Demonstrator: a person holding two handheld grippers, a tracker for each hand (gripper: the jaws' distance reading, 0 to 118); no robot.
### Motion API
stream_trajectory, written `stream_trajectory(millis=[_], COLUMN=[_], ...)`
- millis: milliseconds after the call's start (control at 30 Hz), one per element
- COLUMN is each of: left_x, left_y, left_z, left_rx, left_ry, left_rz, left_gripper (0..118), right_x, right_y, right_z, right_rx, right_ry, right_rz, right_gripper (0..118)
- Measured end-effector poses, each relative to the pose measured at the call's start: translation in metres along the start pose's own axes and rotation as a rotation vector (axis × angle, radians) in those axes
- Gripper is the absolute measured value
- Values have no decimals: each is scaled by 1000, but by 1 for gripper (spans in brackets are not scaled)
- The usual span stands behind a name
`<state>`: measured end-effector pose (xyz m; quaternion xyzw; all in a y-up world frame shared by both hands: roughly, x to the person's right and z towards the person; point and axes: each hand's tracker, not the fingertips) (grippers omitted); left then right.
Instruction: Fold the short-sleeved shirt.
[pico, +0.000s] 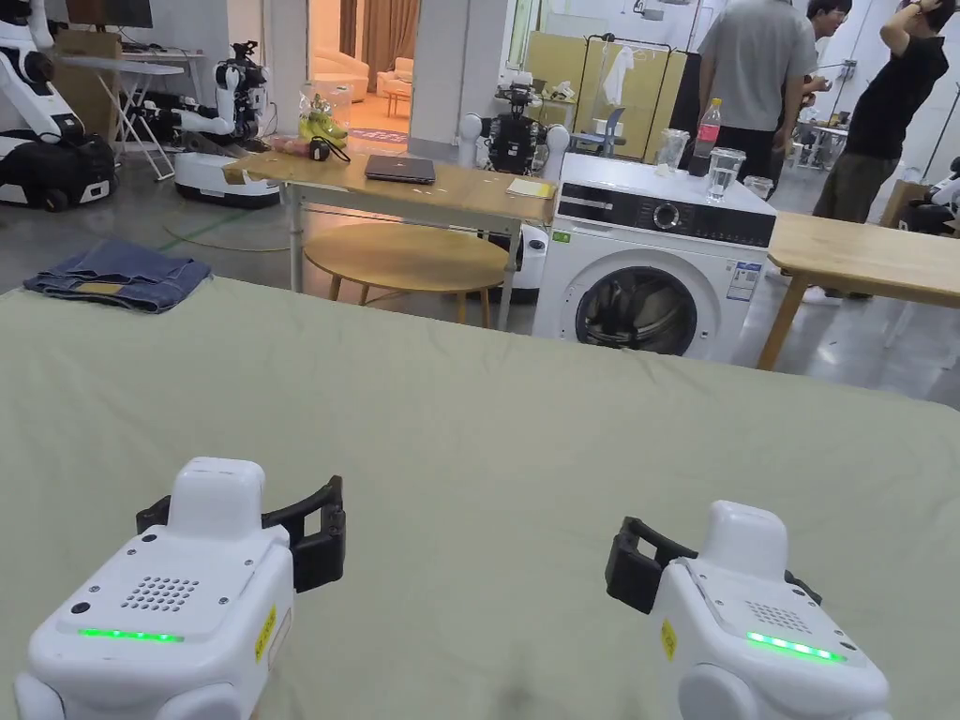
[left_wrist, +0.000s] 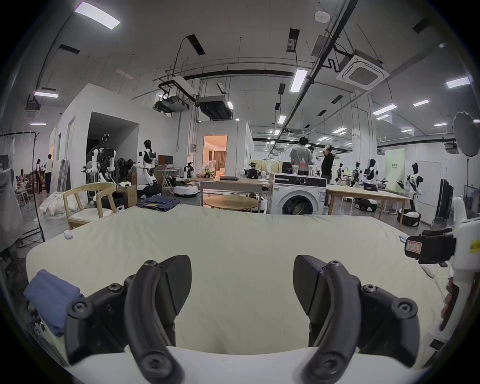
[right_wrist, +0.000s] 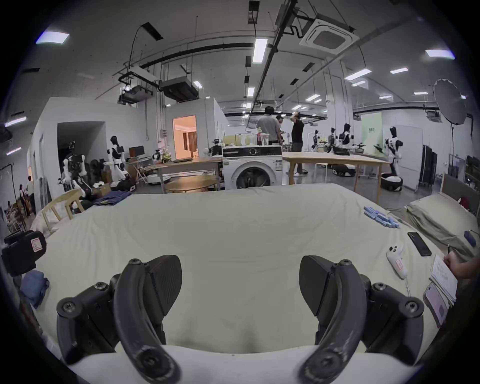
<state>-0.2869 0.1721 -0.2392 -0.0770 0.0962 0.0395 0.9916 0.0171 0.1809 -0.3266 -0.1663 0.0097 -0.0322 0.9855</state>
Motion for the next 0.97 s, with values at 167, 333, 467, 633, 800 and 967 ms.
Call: stream_trajectory(millis=[167, 333, 467, 633, 800, 967], left_x=[-1, -1, 0, 1, 0, 0], left_y=[0, 1, 1, 0, 1, 1], left_z=[0, 0, 0, 0, 0, 0], left_rx=[-1, -4, -4, -11, -12, -10], left_ry=[5, 1, -6, -6, -4, 0], left_rz=[-3, -8, -11, -22, -24, -19], left_gripper=[82, 82, 82, 82, 82, 82], right_x=[-1, -3, -3, 1, 2, -1], right_y=[-2, -4, -5, -1, 1, 0], right_z=[-1, 0, 0, -3, -2, 1], right_rx=[9, 20, 10, -11, 1, 21], right_ry=[2, -23, -29, -25, -34, -49], right_rz=[11, 30, 6, -53, -61, -27], right_gripper=[95, 95, 95, 95, 95, 95])
